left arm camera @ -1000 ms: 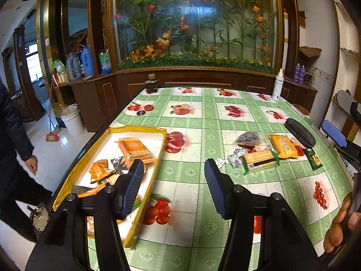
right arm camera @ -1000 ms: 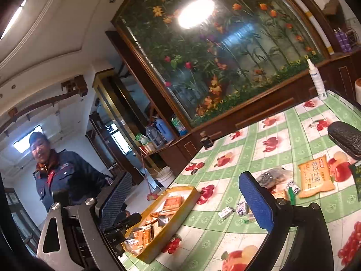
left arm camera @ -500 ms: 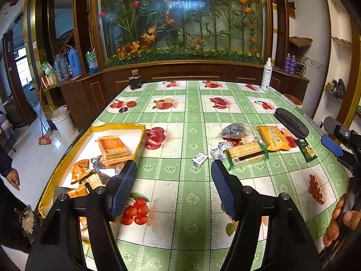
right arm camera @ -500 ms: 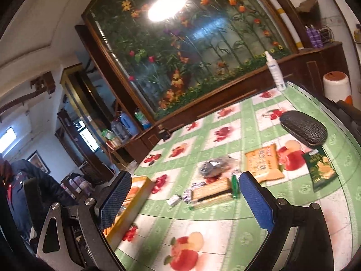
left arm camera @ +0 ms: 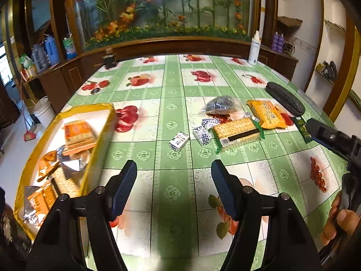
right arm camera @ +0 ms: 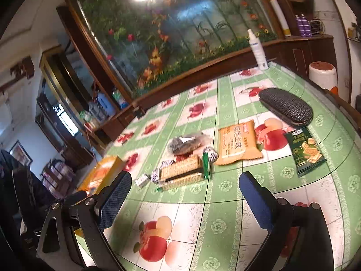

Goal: Organize snacks
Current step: 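Move both tools back over the snacks on the tablecloth, then grasp white milk candy with left tool while right tool grasps striped cracker pack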

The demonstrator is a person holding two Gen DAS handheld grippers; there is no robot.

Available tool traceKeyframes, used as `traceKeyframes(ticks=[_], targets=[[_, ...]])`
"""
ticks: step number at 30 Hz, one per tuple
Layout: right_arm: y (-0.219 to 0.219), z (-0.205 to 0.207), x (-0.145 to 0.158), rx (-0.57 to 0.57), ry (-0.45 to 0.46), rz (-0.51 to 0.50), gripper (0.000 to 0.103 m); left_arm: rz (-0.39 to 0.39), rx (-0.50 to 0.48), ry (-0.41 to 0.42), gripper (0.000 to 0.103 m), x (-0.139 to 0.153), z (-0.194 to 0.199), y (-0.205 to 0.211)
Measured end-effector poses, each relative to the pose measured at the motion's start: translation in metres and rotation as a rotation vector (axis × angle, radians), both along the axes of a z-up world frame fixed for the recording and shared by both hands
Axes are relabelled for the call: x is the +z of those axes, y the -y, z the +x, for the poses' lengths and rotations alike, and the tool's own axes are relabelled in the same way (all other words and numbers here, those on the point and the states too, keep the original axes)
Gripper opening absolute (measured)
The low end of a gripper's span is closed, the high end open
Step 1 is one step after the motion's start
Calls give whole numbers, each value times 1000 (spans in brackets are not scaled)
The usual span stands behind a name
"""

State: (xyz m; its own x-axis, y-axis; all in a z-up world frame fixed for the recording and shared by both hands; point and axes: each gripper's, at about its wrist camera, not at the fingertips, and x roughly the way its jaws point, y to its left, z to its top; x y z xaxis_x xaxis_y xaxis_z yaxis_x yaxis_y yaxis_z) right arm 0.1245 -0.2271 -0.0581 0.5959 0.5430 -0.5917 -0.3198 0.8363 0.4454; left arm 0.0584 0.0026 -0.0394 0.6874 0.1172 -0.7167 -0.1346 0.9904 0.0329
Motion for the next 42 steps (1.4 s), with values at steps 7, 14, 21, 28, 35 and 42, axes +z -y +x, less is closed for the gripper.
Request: traceKeyframes(ticks=[7, 14, 21, 28, 35, 42], targets=[[-65, 35, -28, 107, -82, -171, 97, -38, -13, -116, 68, -32, 48, -14], [-100, 64, -51, 135, -112, -324, 97, -75, -55, -172, 68, -49, 78, -26], [-112, 70, -58, 129, -109, -432, 97, -75, -93, -207, 68, -63, 100, -27], [-106, 80, -66, 159, -189, -341, 97, -46, -124, -193, 68, -64, 111, -25], [-119, 78, -67, 226, -167, -365, 98, -52, -133, -168, 42, -62, 107, -34], [-133, 82, -67, 217, -159, -385, 98, -47, -139, -158, 16, -62, 104, -39]])
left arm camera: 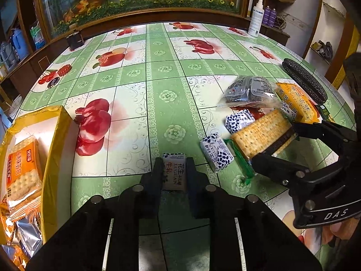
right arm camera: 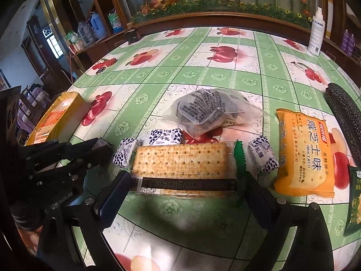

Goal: Organize snacks
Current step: 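Grasp white milk candy with left tool while right tool grasps striped cracker pack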

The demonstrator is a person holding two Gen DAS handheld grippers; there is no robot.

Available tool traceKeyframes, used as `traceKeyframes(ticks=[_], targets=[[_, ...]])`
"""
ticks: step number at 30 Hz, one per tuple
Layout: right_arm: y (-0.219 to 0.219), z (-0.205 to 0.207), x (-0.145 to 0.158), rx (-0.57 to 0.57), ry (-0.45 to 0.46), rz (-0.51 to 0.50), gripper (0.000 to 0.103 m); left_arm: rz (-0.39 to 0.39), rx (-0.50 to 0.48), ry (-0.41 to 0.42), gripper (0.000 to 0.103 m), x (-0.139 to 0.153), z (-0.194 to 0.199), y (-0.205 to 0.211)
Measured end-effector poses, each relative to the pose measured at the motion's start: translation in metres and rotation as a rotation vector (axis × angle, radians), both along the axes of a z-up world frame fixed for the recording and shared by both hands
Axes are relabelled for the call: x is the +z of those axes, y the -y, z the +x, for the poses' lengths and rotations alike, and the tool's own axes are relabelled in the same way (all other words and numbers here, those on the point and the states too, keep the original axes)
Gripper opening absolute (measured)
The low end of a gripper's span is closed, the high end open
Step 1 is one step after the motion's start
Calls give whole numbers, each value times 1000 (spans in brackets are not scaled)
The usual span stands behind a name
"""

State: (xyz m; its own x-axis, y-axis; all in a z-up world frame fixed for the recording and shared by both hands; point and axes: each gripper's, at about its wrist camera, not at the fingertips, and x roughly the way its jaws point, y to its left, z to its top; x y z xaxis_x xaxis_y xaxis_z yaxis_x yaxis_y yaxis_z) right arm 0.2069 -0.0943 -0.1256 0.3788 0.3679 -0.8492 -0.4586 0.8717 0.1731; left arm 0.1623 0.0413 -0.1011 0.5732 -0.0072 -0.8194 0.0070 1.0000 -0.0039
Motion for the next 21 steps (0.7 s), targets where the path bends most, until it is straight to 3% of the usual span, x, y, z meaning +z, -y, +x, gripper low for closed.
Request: traceKeyframes(ticks=[13, 21], targets=[[-15, -1, 6, 30, -35, 61, 98, -117, 28, -10, 16, 1, -21, -15], [-34, -11, 11, 114, 33, -95, 98, -145, 46, -11, 16, 1, -27, -25]])
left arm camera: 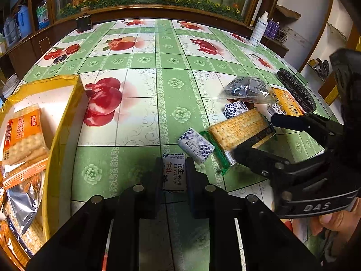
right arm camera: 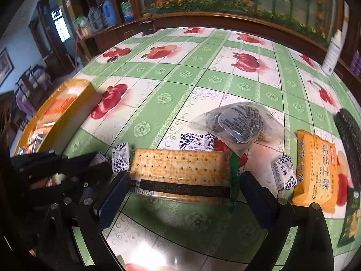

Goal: Organize snacks
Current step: 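Grasp white milk candy with left tool while right tool grasps striped cracker pack, then carry milk candy and cracker pack into the tray and release both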

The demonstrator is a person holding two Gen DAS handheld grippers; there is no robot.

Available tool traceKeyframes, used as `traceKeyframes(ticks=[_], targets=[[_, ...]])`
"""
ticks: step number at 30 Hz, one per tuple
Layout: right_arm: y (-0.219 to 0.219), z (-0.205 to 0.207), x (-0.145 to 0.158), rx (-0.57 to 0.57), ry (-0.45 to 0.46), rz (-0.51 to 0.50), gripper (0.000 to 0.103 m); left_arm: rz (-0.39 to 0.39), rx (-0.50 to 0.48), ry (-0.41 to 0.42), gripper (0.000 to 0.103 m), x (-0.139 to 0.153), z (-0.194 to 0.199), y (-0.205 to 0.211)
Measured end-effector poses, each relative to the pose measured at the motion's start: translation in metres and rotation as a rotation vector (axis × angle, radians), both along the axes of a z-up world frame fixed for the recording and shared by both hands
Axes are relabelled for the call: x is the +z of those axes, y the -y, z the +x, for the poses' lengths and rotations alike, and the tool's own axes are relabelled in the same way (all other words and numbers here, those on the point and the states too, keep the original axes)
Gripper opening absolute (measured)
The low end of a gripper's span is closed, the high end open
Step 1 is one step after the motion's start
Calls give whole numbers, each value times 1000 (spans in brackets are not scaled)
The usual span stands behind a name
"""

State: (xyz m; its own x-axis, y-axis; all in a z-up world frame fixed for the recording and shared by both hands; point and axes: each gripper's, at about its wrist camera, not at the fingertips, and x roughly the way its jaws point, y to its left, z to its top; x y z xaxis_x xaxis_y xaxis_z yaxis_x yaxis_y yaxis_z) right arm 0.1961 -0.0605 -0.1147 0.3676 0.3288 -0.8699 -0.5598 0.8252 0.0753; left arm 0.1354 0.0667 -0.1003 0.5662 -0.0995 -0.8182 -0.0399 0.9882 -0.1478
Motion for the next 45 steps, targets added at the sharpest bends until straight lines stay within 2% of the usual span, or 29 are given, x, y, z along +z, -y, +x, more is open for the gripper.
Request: traceKeyframes(ticks=[2, 4, 5, 7, 10, 12, 13, 15, 17, 19, 20, 21, 23, 24, 25, 26, 29, 32, 39, 45], targets=[[5, -3, 8, 57, -39, 76, 98, -4, 1, 1, 16, 0, -2, -2], [13, -5, 30, 155, -14, 240, 98, -11, 2, 1, 16, 0, -3, -3], [11, -3, 36, 197, 0, 265, 98, -10, 2, 2, 16, 0, -3, -3], [-6, 7, 38, 303, -2, 230, 98, -3, 5, 2, 16, 0, -4, -3], [-30, 19, 18, 447, -93, 193, 98, -5, 13, 2, 16, -1, -8, -6], [-35, 21, 3, 482, -120, 133, 98, -14, 18, 3, 16, -1, -10, -8], [-33, 17, 2, 496, -104, 130, 99, -14, 20, 4, 16, -1, -11, -9], [-22, 10, 1, 506, -150, 135, 98, -13, 22, 6, 16, -1, -12, -9], [-14, -2, -2, 531, -157, 107, 98, -9, 23, 5, 16, -1, -12, -9], [-13, -18, -11, 553, -121, 8, 98, -5, 22, 3, 16, -1, -10, -7], [-13, -27, -12, 554, -65, -39, 97, -3, 23, 2, 16, -1, -11, -7], [-12, -32, -14, 550, -48, -61, 97, -4, 25, 1, 16, -1, -11, -7], [-9, -35, -12, 521, -22, -60, 88, -11, 32, 0, 16, -1, -12, -8], [-8, -33, -8, 496, -19, -40, 74, -14, 36, -2, 16, -1, -12, -8], [-7, -30, -7, 472, -19, -25, 50, -16, 39, -5, 16, 0, -13, -8], [-6, -26, -6, 449, -32, -4, 47, -17, 41, -7, 16, 0, -14, -8], [-6, -24, -7, 402, -20, 1, 48, -12, 53, -8, 16, 0, -18, -7], [-1, -26, -5, 333, -18, 12, 48, 25, 77, 1, 16, 1, -23, -5], [24, -39, 5, 217, -53, 169, 47, 78, 130, 53, 16, 13, -40, -2], [32, -52, 23, 179, -65, 296, 47, 120, 188, 108, 16, 34, -60, -6]])
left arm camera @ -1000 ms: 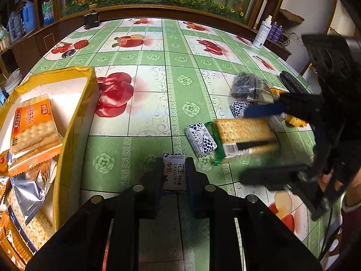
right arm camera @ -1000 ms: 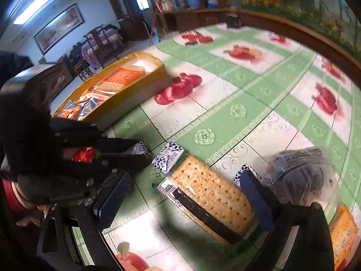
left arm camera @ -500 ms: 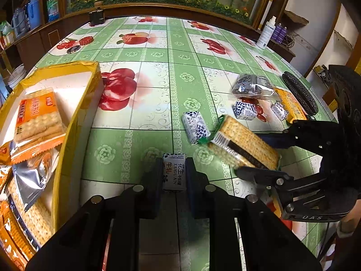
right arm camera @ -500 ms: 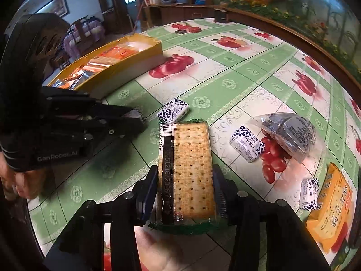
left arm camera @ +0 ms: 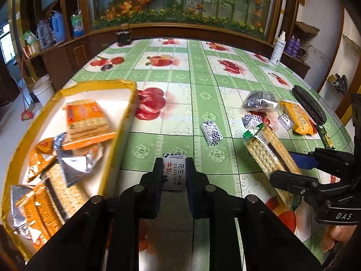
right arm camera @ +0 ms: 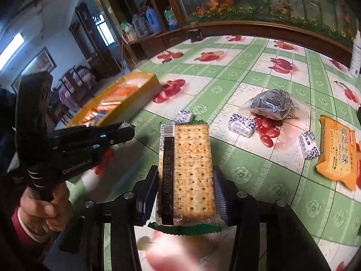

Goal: Organize snacks
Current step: 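Carry milk candy and cracker pack into the tray and release both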

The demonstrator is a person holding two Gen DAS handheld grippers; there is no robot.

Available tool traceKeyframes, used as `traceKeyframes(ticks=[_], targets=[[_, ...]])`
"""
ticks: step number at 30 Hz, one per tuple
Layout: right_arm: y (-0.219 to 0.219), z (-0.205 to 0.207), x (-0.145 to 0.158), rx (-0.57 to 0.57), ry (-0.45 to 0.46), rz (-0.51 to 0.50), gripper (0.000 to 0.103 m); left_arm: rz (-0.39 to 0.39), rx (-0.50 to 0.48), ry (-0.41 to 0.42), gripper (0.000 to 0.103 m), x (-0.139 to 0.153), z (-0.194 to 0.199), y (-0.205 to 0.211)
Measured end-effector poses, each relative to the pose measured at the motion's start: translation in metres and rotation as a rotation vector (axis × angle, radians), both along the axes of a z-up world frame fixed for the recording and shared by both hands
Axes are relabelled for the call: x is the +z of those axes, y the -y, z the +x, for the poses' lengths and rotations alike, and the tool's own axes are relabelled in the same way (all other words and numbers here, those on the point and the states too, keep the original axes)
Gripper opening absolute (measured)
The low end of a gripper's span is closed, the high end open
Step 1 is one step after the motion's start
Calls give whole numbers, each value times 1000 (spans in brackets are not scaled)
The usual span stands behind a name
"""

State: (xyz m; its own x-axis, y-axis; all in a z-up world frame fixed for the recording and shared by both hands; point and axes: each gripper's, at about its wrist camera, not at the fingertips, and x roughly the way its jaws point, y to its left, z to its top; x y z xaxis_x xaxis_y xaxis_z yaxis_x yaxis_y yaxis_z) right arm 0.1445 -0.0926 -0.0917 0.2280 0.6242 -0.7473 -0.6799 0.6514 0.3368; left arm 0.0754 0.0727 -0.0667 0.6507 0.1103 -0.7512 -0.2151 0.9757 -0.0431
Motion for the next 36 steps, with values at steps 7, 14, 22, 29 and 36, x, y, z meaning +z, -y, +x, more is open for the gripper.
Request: traceKeyframes(ticks=[7, 14, 22, 29, 36], targets=[[-7, -10, 17, 7, -29, 100, 47, 21, 49, 58, 16, 22, -21, -11], [-37, -20, 32, 50, -34, 169, 47, 31, 109, 91, 16, 36, -41, -33], [-86, -28, 41, 101, -51, 226, 47, 28, 180, 114, 16, 41, -66, -68], [-135, -29, 41, 156, -82, 250, 47, 13, 243, 114, 16, 38, -80, -100], [-173, -25, 30, 177, -119, 253, 47, 1, 288, 105, 16, 32, -87, -124]])
